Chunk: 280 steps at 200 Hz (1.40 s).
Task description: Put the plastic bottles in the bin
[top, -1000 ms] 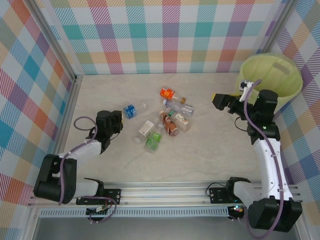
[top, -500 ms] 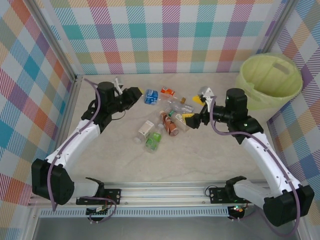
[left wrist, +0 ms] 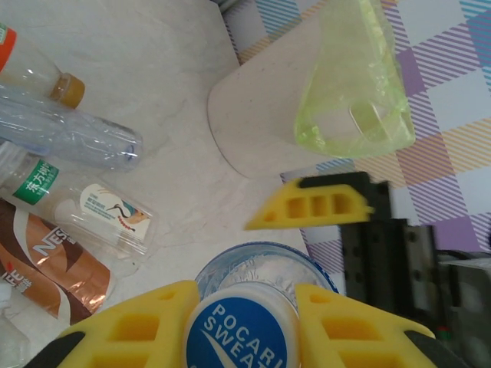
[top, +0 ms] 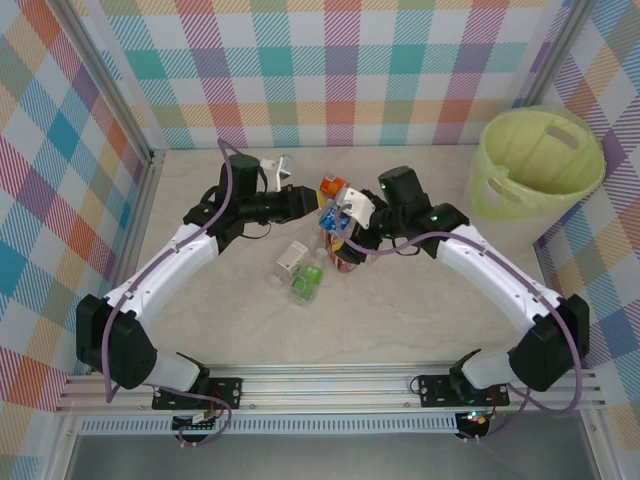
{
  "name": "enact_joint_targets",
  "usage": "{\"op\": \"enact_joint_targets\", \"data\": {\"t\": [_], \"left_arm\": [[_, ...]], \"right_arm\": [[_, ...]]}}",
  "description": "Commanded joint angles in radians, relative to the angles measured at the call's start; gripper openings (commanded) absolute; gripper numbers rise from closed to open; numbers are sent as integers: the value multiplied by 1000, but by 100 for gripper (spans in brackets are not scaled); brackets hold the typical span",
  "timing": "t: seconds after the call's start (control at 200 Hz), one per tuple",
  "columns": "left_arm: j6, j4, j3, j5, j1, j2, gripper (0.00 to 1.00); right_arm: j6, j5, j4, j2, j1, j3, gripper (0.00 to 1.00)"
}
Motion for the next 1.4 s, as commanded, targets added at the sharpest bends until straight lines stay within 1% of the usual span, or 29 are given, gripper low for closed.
{"op": "enact_joint_targets", "data": {"t": [0.0, 0.075, 0.11, 0.16, 0.2, 0.25, 0.365, 0.4, 0.455, 0.5, 0.525, 0.575, 0.63, 0.7, 0.715, 0.785, 0.86, 0.94, 1.06, 1.11, 1.155, 1.235, 1.395], "left_arm": [[13, 65, 6, 52, -11, 1, 0], [17, 63, 6, 51, -11, 3, 0], [19, 60, 6, 47, -11, 3, 0], [20, 58, 6, 47, -11, 7, 0], [20, 56, 6, 47, -11, 10, 0], [16, 58, 7, 49, -11, 14, 0], [5, 74, 7, 69, -11, 20, 0], [2, 81, 7, 75, -11, 24, 7], [-2, 87, 9, 75, -11, 26, 22], [-4, 82, 11, 63, -10, 28, 29], [-3, 76, 13, 53, -10, 30, 34], [-7, 82, 12, 43, -10, 30, 50], [-20, 105, 5, 37, -10, 27, 63], [-39, 125, -7, 12, -8, 17, 89], [-42, 125, -9, 5, -8, 15, 93], [-32, 76, -7, -85, -6, -7, 100], [-20, 16, -12, -220, 0, -43, 100], [-44, -5, -52, -376, 12, -92, 100], [-107, -3, -142, -546, 38, -170, 100], [-138, -11, -180, -600, 52, -199, 100], [-170, -14, -212, -626, 68, -223, 100], [-204, -5, -269, -631, 98, -260, 100], [-230, -26, -331, -649, 132, -308, 100]], "right_arm": [[16, 112, -61, 42, 8, 71, 100], [10, 64, -80, 42, 10, 67, 95], [7, 33, -72, 31, 10, 56, 88], [10, -3, -40, 6, 10, 25, 72], [11, -24, -12, -14, 10, 4, 66], [10, -49, 5, -35, 10, -17, 63], [12, -77, 12, -52, 10, -37, 60], [15, -72, 7, -49, 10, -35, 58], [19, -61, -5, -43, 10, -28, 57], [26, -46, -6, -42, 11, -25, 56], [31, -39, -4, -44, 10, -26, 55], [39, -26, 3, -53, 10, -32, 54], [49, -18, 11, -66, 8, -43, 53], [62, -18, 25, -85, 3, -63, 52], [66, -17, 28, -89, 1, -68, 52], [88, -16, 38, -106, -14, -87, 50], [113, -15, 40, -127, -37, -101, 49], [138, -13, 43, -150, -63, -109, 48], [168, -13, 68, -192, -106, -121, 47], [182, -17, 86, -212, -126, -125, 47], [192, -19, 106, -229, -145, -131, 47], [214, -30, 146, -267, -187, -139, 47], [309, -82, 232, -334, -321, -132, 47]]}}
